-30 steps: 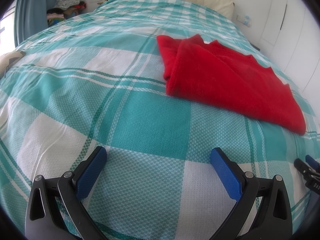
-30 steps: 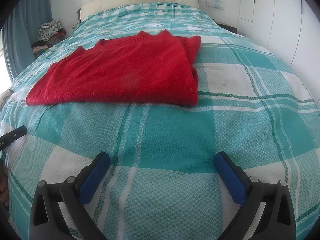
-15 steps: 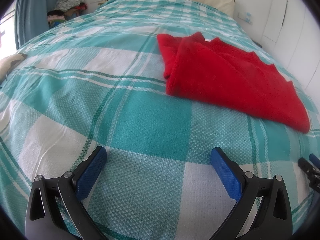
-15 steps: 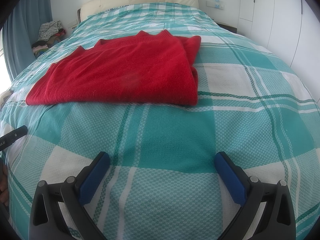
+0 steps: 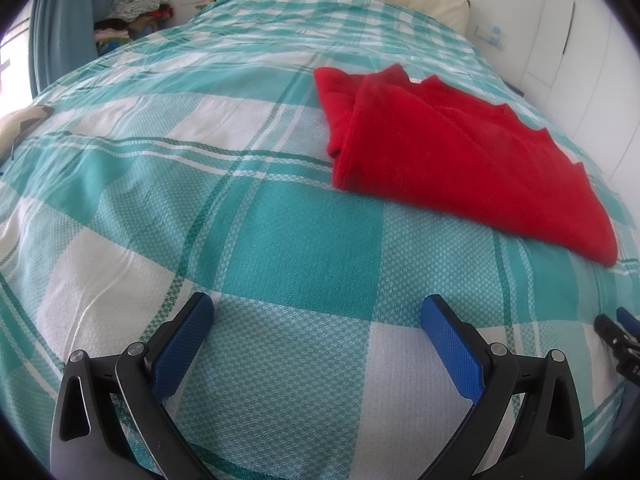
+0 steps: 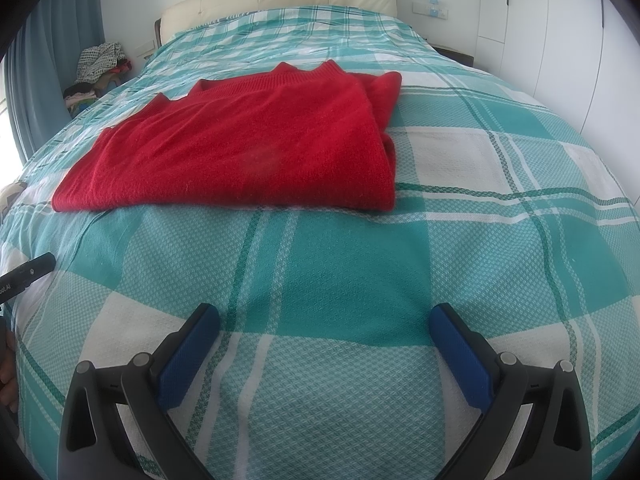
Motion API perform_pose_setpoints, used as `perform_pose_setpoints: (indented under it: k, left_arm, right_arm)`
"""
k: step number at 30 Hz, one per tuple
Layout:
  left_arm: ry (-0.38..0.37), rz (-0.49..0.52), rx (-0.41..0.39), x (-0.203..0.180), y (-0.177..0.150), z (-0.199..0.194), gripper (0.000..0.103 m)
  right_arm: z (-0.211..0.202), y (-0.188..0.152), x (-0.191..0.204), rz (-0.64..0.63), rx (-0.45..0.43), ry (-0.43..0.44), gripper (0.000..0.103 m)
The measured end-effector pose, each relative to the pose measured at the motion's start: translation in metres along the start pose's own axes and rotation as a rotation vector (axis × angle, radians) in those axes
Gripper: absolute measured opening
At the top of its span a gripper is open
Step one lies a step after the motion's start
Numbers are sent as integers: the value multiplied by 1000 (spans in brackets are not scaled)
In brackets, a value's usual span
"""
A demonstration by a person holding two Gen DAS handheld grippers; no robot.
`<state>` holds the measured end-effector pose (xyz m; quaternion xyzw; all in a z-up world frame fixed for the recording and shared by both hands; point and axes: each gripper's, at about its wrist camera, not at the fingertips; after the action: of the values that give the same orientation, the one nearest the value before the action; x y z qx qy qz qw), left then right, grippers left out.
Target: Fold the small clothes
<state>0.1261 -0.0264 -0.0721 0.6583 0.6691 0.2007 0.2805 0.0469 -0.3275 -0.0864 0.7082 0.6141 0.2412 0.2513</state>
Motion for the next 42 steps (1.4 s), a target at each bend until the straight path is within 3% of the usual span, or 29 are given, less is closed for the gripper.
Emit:
perform_pose_setpoints:
  k: [6,8,11,14,17,20,23,26,27,28,30,35,39,42]
  left_arm:
    - [2,1,0,0,0,0,103]
    - [4,2,1,0,0,0,103]
    - [2,1,2,0,0,0,103]
    - [7,4,5,0,-1,0,103]
    - [14,9,13,-1,-1,0,103]
    - [-6,9,54,3,5,-5,103]
    - [-78,9,79,10,14,-22,102]
    - [-55,80,61,17,24,-36,102]
    - [-26,103,48,20,26,-38,102]
    - [2,117,29,25,27,-40,102]
    - [43,105,0,39,27,-42,102]
    - [21,-72,35,76,39,-40,102]
    - [57,-124,-10,93,52,-43,102]
    - [90,-164,-1,106,54,-39,102]
  right_arm:
    - [2,6,-3,-15,61,35,103]
    - [3,10,-5,-54,99,87,103]
    - [2,20,-20,-15,136,203,103]
    - [-5,57,-54,111,93,289,102]
    - [2,109,-95,279,22,298,103]
    - [37,146,-115,390,79,335,103]
    - [69,161,-111,412,142,348,101]
    - [91,162,-89,347,206,364,86]
    - [96,162,-80,309,227,342,73]
    - [99,162,-73,271,240,304,47]
    - [95,164,-67,275,222,274,12]
    - [60,199,-26,287,172,329,11]
    - [43,232,53,216,157,419,11]
    - [49,242,123,147,175,467,11]
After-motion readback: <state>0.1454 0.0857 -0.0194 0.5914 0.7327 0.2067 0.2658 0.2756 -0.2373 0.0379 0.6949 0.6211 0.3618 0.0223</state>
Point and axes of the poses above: each gripper's, at about its wrist camera, not at the fingertips, and z roughly the way its jaws point, x to its left, y to its top
